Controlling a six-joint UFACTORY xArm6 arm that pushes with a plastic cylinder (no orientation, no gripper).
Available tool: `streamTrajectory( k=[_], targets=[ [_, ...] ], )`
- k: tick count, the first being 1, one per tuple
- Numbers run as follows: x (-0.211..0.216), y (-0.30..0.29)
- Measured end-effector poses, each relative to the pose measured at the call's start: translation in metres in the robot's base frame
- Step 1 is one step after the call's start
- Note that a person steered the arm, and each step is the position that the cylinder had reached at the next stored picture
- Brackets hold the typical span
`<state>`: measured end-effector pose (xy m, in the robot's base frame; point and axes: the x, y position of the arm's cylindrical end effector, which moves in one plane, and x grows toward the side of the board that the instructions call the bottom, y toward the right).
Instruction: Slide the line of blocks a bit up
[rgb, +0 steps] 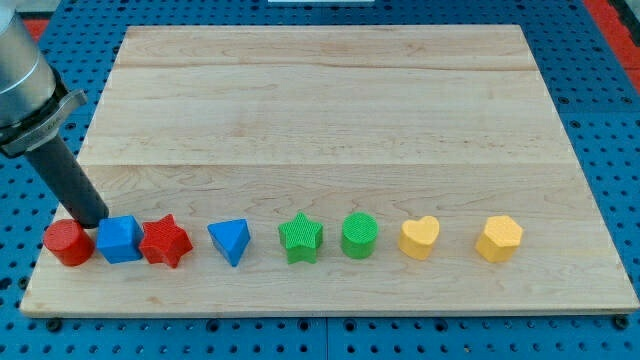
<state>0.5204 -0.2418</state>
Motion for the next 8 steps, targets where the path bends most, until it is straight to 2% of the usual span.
streamTrajectory(
  k=[5, 6, 7, 8],
  targets=[
    [0.003, 0.000],
    [-0.018, -0.019],
    [-0.035, -0.062],
    [-0.034, -0.063]
  ],
)
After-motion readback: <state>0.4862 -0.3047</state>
